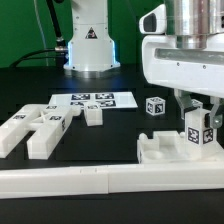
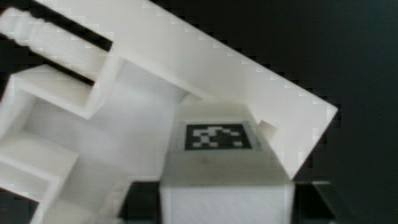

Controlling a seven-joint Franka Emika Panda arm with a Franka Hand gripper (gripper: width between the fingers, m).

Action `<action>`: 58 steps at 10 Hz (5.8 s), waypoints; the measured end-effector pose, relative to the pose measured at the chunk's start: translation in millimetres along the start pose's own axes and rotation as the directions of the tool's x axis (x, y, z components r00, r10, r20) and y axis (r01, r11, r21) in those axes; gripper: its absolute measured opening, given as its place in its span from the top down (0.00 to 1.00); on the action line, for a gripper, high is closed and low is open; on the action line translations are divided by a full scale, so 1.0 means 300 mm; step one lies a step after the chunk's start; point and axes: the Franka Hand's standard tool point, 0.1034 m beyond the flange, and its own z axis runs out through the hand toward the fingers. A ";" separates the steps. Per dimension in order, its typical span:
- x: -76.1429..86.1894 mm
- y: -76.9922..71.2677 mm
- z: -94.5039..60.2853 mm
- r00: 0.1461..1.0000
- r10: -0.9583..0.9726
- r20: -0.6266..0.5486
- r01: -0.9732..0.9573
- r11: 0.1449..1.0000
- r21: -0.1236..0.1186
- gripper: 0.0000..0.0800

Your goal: Assemble chair

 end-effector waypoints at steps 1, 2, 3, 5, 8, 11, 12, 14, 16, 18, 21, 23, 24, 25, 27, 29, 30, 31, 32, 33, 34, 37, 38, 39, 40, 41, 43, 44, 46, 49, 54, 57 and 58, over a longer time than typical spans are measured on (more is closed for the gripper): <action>0.000 0.000 0.000 1.000 -0.030 0.000 0.030 1.000 0.000 0.42; -0.001 0.000 0.000 0.999 -0.045 0.000 0.045 0.999 0.000 0.24; -0.008 -0.001 -0.001 0.992 -0.123 0.001 0.123 0.992 -0.008 0.24; -0.018 -0.006 -0.002 0.940 -0.341 -0.002 0.341 0.940 -0.012 0.21; -0.014 -0.014 -0.009 0.818 -0.575 -0.002 0.575 0.818 -0.009 0.19; -0.012 -0.009 -0.001 0.634 -0.774 0.003 0.774 0.633 -0.011 0.19; -0.011 -0.008 0.000 0.558 -0.830 0.005 0.830 0.558 -0.013 0.19; -0.014 -0.009 0.000 0.452 -0.892 0.006 0.892 0.452 -0.018 0.19; -0.010 -0.007 0.000 0.338 -0.941 0.009 0.941 0.337 -0.020 0.19; 0.000 -0.004 0.004 0.217 -0.976 0.002 0.976 0.217 -0.021 0.19; 0.002 -0.003 0.003 0.197 -0.980 0.002 0.980 0.197 -0.022 0.20; 0.001 -0.003 0.004 0.233 -0.972 0.001 0.972 0.233 -0.021 0.64; 0.001 -0.003 0.004 0.233 -0.973 0.001 0.972 0.233 -0.021 0.64; 0.000 -0.004 0.004 0.276 -0.961 0.000 0.961 0.276 -0.019 0.64; 0.001 -0.004 0.003 0.467 -0.884 -0.004 0.884 0.467 -0.018 0.64; 0.001 -0.004 0.003 0.614 -0.789 -0.008 0.789 0.614 -0.018 0.64; 0.002 -0.004 0.003 0.688 -0.726 -0.011 0.725 0.688 -0.019 0.64; 0.001 -0.004 0.003 0.745 -0.667 -0.013 0.667 0.745 -0.019 0.64; 0.001 -0.004 0.004 0.815 -0.580 -0.017 0.580 0.815 -0.018 0.64; 0.001 -0.005 0.004 0.864 -0.503 -0.024 0.503 0.864 -0.012 0.64; -0.001 -0.004 0.004 0.913 -0.406 -0.025 0.406 0.914 -0.010 0.64; -0.003 -0.004 0.004 0.987 -0.157 -0.018 0.157 0.988 0.002 0.64; -0.004 -0.005 0.004 1.000 -0.026 -0.010 0.026 1.000 0.009 0.64; -0.003 -0.005 0.004 1.000 0.028 -0.007 -0.028 1.000 0.011 0.64; -0.002 -0.005 0.004 1.000 0.024 -0.007 -0.024 1.000 0.011 0.64; -0.004 -0.005 0.004 1.000 0.001 -0.007 0.000 1.000 0.011 0.64; -0.005 -0.006 0.003 0.998 -0.063 -0.007 0.063 0.998 0.009 0.32; -0.006 -0.006 0.003 0.994 -0.110 -0.008 0.110 0.994 0.008 0.22; -0.011 -0.009 0.004 0.944 -0.330 -0.011 0.330 0.944 0.007 0.19; -0.014 -0.009 0.006 0.834 -0.552 -0.012 0.552 0.834 0.004 0.19; -0.005 -0.006 0.008 0.523 -0.852 -0.015 0.852 0.523 -0.010 0.19; -0.001 -0.005 0.008 0.345 -0.939 -0.012 0.938 0.345 -0.018 0.19; 0.000 -0.003 0.008 0.278 -0.961 -0.009 0.960 0.278 -0.026 0.19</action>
Offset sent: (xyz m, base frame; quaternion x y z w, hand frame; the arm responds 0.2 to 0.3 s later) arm 0.0014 0.0038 0.0039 -0.0375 0.0347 -0.2341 0.9709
